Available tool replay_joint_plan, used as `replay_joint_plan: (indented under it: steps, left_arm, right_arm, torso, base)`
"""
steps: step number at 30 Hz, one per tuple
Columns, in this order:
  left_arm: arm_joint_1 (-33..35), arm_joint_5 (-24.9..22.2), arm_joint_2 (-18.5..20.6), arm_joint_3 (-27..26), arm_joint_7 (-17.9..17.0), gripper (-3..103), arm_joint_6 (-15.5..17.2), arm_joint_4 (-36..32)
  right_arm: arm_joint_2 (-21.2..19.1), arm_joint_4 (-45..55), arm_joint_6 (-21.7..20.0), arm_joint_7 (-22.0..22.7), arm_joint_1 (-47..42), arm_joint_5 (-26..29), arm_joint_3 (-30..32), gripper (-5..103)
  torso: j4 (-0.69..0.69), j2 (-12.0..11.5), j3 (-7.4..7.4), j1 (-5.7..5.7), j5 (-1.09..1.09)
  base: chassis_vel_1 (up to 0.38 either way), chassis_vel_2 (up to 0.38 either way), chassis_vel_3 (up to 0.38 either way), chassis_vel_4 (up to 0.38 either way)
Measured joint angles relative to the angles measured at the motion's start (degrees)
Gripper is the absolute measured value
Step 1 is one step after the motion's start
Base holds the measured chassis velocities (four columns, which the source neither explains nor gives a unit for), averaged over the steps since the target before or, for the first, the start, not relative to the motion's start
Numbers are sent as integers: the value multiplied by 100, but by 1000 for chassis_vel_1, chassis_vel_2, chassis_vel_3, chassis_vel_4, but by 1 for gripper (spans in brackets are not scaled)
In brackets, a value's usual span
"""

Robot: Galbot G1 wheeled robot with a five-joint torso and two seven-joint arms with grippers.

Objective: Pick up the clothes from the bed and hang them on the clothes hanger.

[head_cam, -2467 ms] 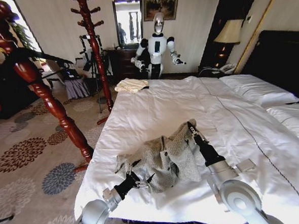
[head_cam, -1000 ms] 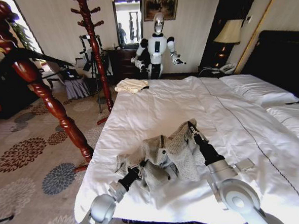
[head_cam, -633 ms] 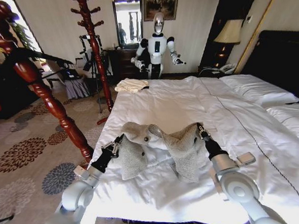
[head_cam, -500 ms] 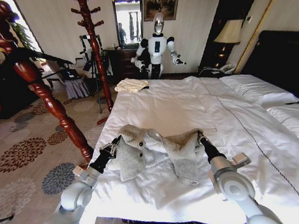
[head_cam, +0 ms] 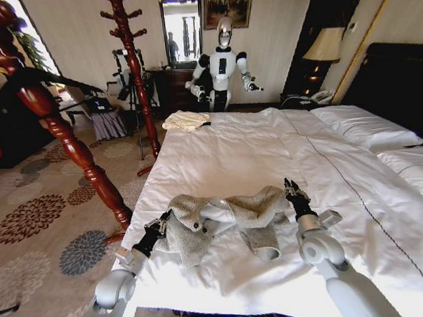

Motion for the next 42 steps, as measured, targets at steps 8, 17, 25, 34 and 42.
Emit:
replay_joint_plan:
  steps: [8,17,25,34,42]
  left_arm:
    - [31,56,-75,-101,-76,0,-23,-18]
    - [22,-33,-141,-204,-129,0,-14,-44]
    - [35,-87,-159,-242,-152,0,11,-118]
    - [180,-90,-169,-373,-192,0,27,-239]
    - [322,-135,-113,-514,-239,0,36,-343]
  right_arm:
    - [-1914,1450,-1667,1403,-1622,548,-20,70]
    - [-2722,2053,-2303,1461,-2756,-624,-214,99]
    - [-2800,1292,-1715,271,-3011,-2769,-381,100]
    - [-2374,807,-1741,169,-2545,-3320,-1084,100]
    - [-1848,384,-1289,-8,-2215,-3939,-1441,103]
  torso:
    - [1,0,0,0,0]
    - [1,0,0,0,0]
    - [1,0,0,0,1]
    - [1,0,0,0,0]
    - [1,0,0,0,-1]
  base:
    - [0,0,0,0]
    - [0,0,0,0]
    - [0,0,0,0]
    - [0,0,0,0]
    - [0,0,0,0]
